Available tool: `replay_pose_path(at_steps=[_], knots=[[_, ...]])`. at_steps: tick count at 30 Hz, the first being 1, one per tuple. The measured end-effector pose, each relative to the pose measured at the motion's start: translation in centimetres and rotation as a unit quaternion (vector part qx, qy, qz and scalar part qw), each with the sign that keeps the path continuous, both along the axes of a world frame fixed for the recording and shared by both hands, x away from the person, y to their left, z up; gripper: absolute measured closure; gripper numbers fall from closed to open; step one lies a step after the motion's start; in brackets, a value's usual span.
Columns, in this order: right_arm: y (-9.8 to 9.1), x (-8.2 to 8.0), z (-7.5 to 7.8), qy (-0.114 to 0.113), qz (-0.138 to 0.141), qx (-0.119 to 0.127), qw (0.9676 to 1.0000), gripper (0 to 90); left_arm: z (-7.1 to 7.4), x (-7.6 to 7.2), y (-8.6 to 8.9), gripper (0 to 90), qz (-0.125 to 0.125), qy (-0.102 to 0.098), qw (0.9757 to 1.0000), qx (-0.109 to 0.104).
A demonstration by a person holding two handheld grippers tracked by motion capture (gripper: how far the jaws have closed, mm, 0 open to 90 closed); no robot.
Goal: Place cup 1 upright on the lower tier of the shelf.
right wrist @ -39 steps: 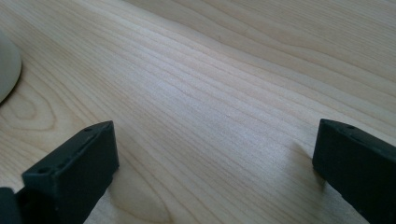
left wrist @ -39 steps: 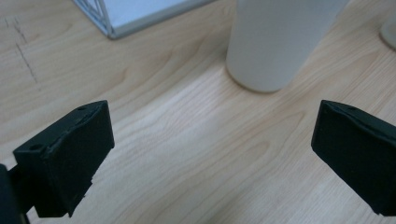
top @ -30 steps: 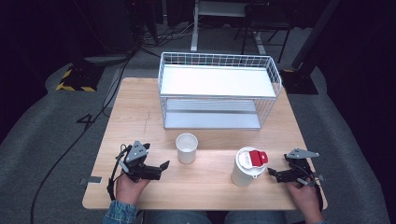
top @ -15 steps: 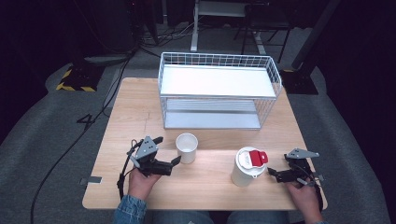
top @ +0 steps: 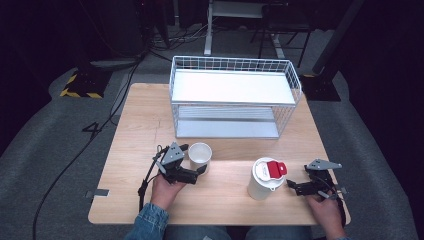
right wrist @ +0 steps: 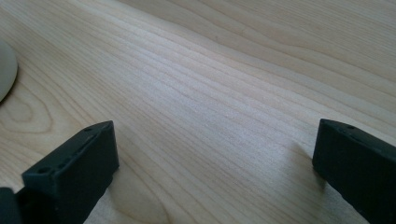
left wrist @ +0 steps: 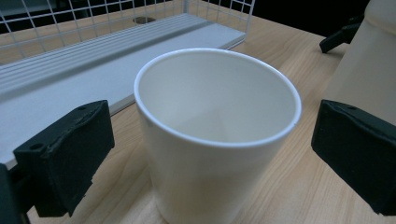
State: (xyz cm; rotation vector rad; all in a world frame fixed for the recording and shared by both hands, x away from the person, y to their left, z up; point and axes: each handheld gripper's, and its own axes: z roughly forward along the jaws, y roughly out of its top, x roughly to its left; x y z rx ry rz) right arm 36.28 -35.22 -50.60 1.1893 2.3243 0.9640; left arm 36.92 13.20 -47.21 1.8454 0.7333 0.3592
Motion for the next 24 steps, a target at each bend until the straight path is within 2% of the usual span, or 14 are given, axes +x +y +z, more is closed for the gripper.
replay_pose_path(at_steps=[4,5,9,19,22,24], knots=[[0.0,0.0,0.0,0.000,0.000,0.000,1.0000,0.3,-0.4,0.4,-0.3,0.0,-0.001,0.007,1.0000,-0.003],[0.0,0.0,0.0,0.000,0.000,0.000,1.0000,0.3,-0.7,0.7,-0.4,0.0,0.003,0.015,0.9999,-0.008],[0.0,0.0,0.0,0.000,-0.001,0.000,1.0000,0.3,-1.2,1.0,-0.4,0.1,0.005,0.024,0.9997,-0.005],[0.0,0.0,0.0,0.000,-0.003,0.000,1.0000,0.3,-1.9,1.0,-0.9,2.9,0.003,0.040,0.9987,0.032],[0.0,0.0,0.0,0.000,-0.003,0.000,1.0000,0.3,-2.1,1.0,-1.0,7.7,-0.004,0.045,0.9981,0.042],[0.0,0.0,0.0,0.000,-0.003,0.000,1.0000,0.3,-2.2,1.1,-1.0,14.5,-0.008,0.044,0.9978,0.048]])
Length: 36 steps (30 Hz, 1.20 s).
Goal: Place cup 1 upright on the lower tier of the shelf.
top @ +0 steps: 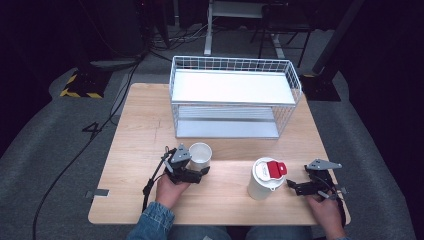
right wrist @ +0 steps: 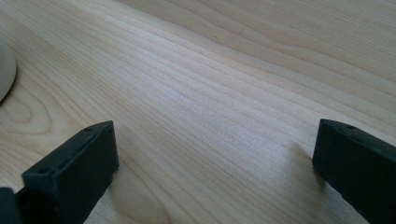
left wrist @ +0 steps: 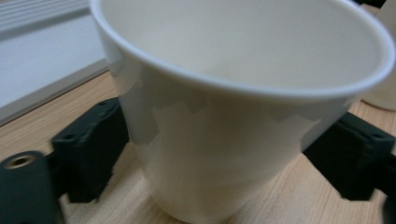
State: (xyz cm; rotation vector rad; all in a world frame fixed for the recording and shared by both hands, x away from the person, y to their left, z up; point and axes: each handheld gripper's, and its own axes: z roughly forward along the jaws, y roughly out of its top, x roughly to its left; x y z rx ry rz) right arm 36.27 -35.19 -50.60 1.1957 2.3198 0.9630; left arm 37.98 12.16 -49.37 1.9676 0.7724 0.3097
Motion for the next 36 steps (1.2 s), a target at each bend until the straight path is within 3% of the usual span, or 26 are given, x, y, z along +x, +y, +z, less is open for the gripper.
replay_pose_path(at_steps=[4,8,11,30,36], knots=[[0.00,0.00,0.00,0.000,0.000,0.000,1.0000,0.3,-0.27,-0.10,-0.38,15.3,-0.004,-0.001,0.9998,0.021],[0.00,0.00,0.00,0.000,0.000,0.000,1.0000,0.3,-0.35,-0.28,-0.55,18.0,0.001,-0.014,0.9991,0.040],[0.00,0.00,0.00,0.000,0.000,0.000,1.0000,0.3,-0.37,-0.40,-0.56,22.5,-0.002,-0.019,0.9989,0.042],[0.01,-0.01,0.00,0.000,-0.001,0.000,1.0000,0.3,-0.32,-0.48,-0.61,22.8,0.001,-0.021,0.9987,0.047],[0.00,0.00,0.00,0.000,-0.001,0.000,1.0000,0.3,0.54,-0.82,-0.67,22.9,0.003,-0.031,0.9987,0.040]])
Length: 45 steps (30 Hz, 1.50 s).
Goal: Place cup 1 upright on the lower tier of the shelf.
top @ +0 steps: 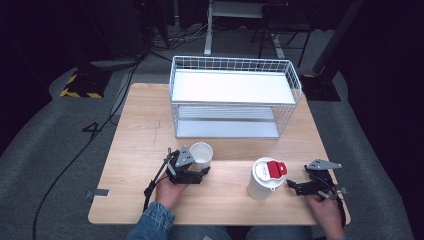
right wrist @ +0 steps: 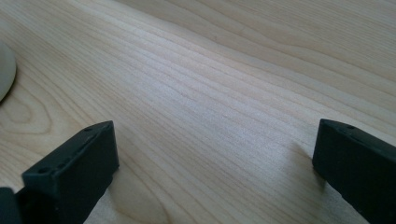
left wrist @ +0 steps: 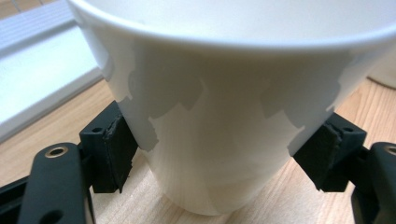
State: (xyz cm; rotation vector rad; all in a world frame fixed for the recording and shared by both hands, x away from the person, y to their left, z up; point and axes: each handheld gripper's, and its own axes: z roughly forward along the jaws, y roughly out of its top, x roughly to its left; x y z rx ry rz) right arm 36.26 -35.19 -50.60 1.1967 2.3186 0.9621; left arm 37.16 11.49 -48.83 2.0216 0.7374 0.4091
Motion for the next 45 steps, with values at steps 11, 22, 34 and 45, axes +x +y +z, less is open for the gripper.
replay_pose_path(at_steps=[11,22,34,45], knots=[[0.0,0.0,0.0,0.000,0.000,0.000,1.0000,0.3,2.3,-0.1,-0.8,23.0,-0.006,0.007,0.9997,-0.023],[0.0,0.0,0.0,0.000,0.000,0.000,1.0000,0.3,4.7,0.6,-2.1,22.9,-0.008,-0.009,0.9996,-0.025],[0.0,0.0,0.0,0.000,0.000,0.000,1.0000,0.3,6.3,2.3,-3.2,23.0,0.006,-0.018,0.9991,-0.038],[0.0,0.0,0.0,-0.001,-0.002,0.000,1.0000,0.3,6.0,5.1,-3.9,23.0,0.030,-0.014,0.9971,-0.068]])
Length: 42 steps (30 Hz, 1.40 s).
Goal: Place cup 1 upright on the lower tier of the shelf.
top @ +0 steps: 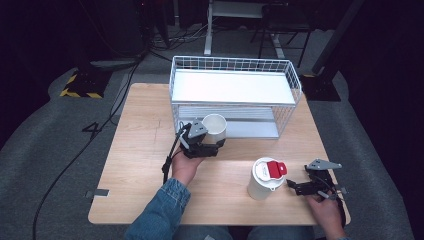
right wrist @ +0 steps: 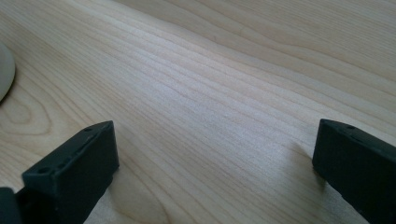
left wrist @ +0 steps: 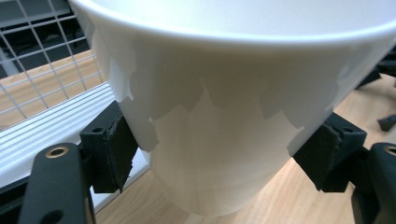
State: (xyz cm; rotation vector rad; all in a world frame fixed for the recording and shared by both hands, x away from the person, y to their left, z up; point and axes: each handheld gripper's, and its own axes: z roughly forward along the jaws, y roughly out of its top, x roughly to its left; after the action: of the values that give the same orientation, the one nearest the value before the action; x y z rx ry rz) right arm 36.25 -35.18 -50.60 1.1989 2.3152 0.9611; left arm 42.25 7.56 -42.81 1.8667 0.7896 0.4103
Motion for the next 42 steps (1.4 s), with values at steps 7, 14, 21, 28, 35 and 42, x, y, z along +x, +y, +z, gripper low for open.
replay_pose_path(at_steps=[7,14,21,28,35,42], knots=[[0.0,0.0,0.0,0.000,0.000,0.000,1.0000,0.3,-0.9,1.3,-0.4,23.0,0.021,-0.004,0.9997,-0.009],[0.0,0.0,0.0,0.000,0.000,0.000,1.0000,0.3,-1.6,2.5,-1.3,23.0,0.034,-0.003,0.9994,0.007],[0.0,0.0,0.0,0.000,0.000,0.000,1.0000,0.3,-2.0,3.9,-2.3,23.0,0.048,-0.004,0.9988,0.005],[0.0,0.0,0.0,0.000,-0.001,0.000,1.0000,0.3,-2.6,5.5,-3.4,23.0,0.058,0.000,0.9981,0.020],[0.0,0.0,0.0,0.000,-0.001,-0.001,1.0000,0.3,-3.2,6.8,-4.2,23.0,0.071,0.000,0.9970,0.032],[0.0,0.0,0.0,0.000,-0.001,0.000,1.0000,0.3,-3.7,7.9,-4.7,23.0,0.081,-0.002,0.9961,0.035]])
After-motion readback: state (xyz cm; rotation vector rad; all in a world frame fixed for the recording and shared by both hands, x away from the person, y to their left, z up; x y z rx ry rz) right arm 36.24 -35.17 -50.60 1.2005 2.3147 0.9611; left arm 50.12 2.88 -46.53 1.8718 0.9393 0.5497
